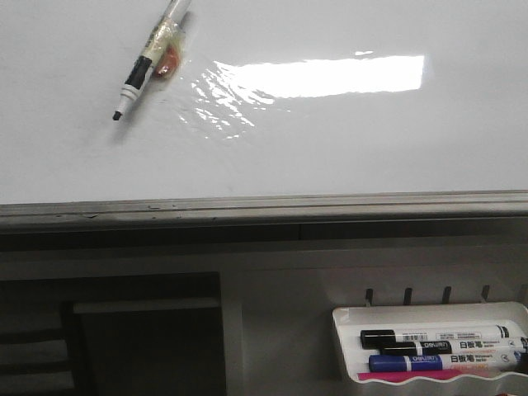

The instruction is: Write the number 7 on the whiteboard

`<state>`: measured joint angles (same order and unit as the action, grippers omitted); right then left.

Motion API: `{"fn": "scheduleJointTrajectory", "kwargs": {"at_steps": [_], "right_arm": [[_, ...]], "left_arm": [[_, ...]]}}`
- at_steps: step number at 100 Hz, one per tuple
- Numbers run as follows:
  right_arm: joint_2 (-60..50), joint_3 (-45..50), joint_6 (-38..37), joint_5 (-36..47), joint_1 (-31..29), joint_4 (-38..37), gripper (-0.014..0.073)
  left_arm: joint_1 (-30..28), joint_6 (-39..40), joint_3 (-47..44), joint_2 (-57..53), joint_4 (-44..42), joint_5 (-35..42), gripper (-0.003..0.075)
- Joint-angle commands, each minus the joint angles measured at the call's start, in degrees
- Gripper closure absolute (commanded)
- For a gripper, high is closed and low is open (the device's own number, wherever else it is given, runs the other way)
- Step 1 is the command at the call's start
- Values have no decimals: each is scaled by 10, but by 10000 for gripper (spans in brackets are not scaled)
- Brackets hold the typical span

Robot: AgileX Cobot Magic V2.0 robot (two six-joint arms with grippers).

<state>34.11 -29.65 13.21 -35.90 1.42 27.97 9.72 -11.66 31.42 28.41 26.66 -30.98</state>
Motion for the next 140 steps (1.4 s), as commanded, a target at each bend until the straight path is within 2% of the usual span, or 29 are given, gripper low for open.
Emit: {"fn": "scheduleJointTrajectory", "kwargs": {"at_steps": [1,5,9,16,30,38,52,63,100,129,140], "right_arm": [[7,-21,11,26,-1,13,181],[8,-21,11,26,-1,13,128],[8,-21,11,26,-1,13,110],[8,-21,12,27,-1,14,119],[8,-21,12,27,-1,15,125],[8,-21,12,29,-1,16,125],[8,-21,12,32,-1,16,125],[8,-21,12,32,-1,16,125],[8,-21,13,41,-1,16,125],[8,-21,13,42,-1,16,125],[8,-21,13,43,-1,16,125]], "left_arm": [[22,-2,21,25,29,70,389],[29,-2,21,35,34,78,305],[37,-2,21,47,35,86,224],[51,-4,21,71,38,101,167],[93,-46,22,127,54,149,199],[131,-62,25,165,54,201,210],[187,-65,42,234,37,282,210],[203,-65,63,290,13,325,210],[203,-66,165,456,-5,329,210],[203,-66,187,505,-65,333,213],[203,-66,187,506,-92,336,298]]}}
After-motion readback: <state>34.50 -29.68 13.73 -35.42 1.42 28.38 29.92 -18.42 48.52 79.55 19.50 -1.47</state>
